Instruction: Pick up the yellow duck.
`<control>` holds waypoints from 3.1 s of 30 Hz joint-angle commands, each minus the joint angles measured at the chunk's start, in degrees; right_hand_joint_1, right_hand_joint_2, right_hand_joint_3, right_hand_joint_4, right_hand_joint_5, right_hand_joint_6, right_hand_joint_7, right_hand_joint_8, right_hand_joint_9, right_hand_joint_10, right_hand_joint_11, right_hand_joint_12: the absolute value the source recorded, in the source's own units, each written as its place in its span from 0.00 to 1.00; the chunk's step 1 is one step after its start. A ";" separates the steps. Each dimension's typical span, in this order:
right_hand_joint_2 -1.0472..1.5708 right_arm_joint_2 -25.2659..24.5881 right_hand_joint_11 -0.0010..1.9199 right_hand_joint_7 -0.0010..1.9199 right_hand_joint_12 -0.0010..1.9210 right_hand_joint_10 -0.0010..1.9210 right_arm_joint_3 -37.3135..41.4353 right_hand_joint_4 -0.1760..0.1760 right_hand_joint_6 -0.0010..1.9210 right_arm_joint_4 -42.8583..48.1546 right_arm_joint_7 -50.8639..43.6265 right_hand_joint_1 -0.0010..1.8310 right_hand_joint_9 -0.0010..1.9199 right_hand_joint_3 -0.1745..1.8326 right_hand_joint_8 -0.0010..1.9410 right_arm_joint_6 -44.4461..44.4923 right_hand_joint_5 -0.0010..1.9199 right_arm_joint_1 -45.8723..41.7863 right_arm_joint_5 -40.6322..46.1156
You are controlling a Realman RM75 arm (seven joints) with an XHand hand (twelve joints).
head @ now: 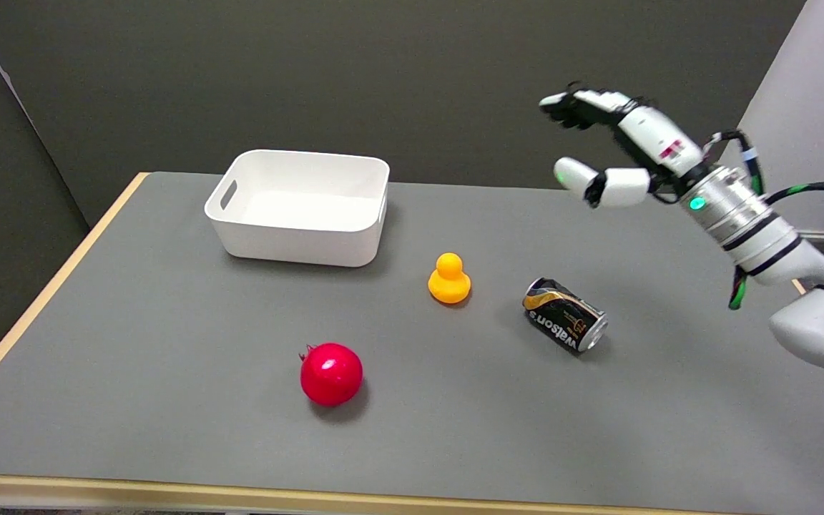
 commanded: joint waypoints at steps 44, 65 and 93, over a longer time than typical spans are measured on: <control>0.65 -12.45 0.07 0.19 0.63 0.38 -27.22 0.61 0.25 -4.73 4.59 0.20 0.14 0.57 0.23 -28.56 0.12 15.74 -13.75; 0.69 -12.92 0.08 0.29 0.65 0.43 -30.65 0.67 0.38 -5.61 4.59 0.34 0.18 0.51 0.32 -28.00 0.19 20.64 -13.75; 0.82 -12.60 0.17 0.38 0.71 0.67 -29.86 0.94 0.82 -7.84 4.59 0.46 0.37 0.31 0.90 -24.09 0.34 20.39 -13.75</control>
